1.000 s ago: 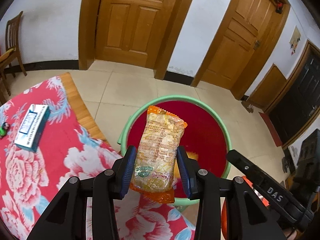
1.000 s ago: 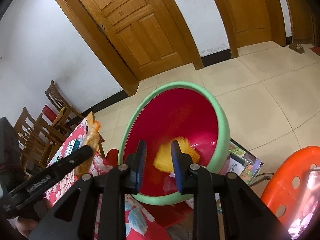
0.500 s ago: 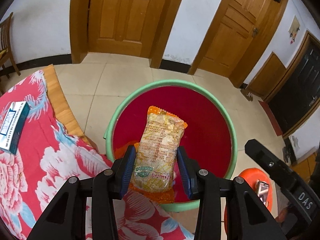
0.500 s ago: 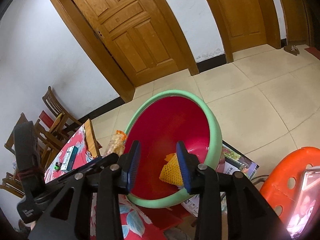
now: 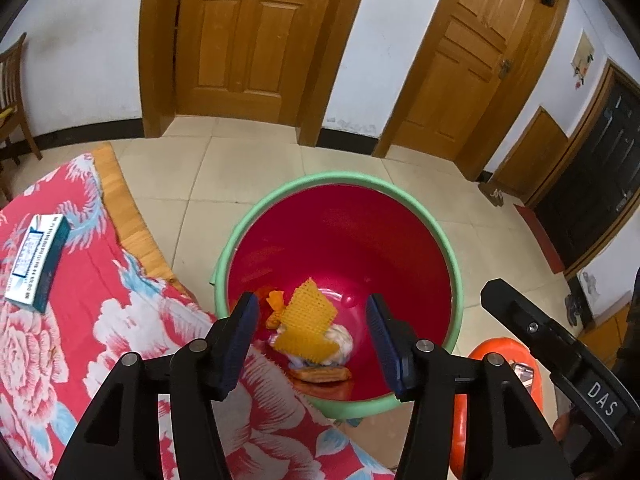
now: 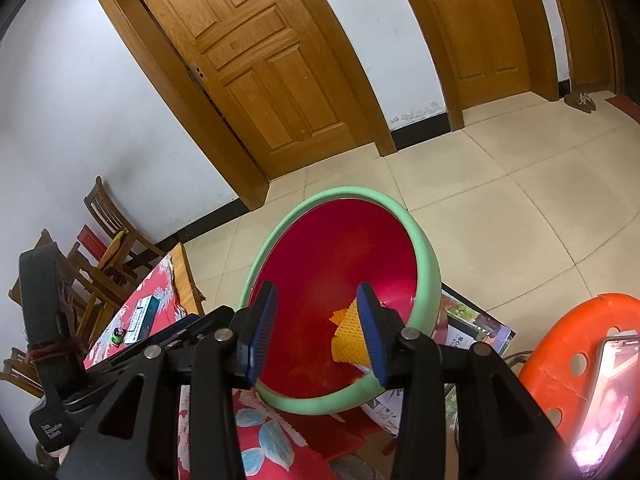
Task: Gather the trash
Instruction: 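Carry both items over the red bin and open both tools, then move the left tool to the green toy figure and grasp it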
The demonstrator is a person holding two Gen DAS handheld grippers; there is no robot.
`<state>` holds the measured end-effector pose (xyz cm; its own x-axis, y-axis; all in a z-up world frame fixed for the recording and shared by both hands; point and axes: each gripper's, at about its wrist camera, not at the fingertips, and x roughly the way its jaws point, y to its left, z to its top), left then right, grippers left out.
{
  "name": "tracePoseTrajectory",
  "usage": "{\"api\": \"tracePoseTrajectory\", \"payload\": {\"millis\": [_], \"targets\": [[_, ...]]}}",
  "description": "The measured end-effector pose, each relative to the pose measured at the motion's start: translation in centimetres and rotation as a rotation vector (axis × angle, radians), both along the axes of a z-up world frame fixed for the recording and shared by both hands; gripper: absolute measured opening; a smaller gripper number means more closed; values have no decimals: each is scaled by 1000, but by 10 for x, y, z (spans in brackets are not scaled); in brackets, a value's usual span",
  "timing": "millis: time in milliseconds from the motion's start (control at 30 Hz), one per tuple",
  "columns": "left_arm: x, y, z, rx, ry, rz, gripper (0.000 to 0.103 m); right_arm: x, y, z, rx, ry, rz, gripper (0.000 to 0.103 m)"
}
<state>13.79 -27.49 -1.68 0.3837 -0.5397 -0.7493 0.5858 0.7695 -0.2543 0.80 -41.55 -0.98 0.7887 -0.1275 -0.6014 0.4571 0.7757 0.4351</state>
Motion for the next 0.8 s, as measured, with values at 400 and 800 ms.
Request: {"api": "tracePoseTrajectory", "payload": {"millis": [400,800], "targets": [[-4,45,24,-41,-37,76,57,-2,18,12,-15,-7,47,44],[3,103,45,-49,-94,174,57,11,51,25,-48,-2,135,46]]}}
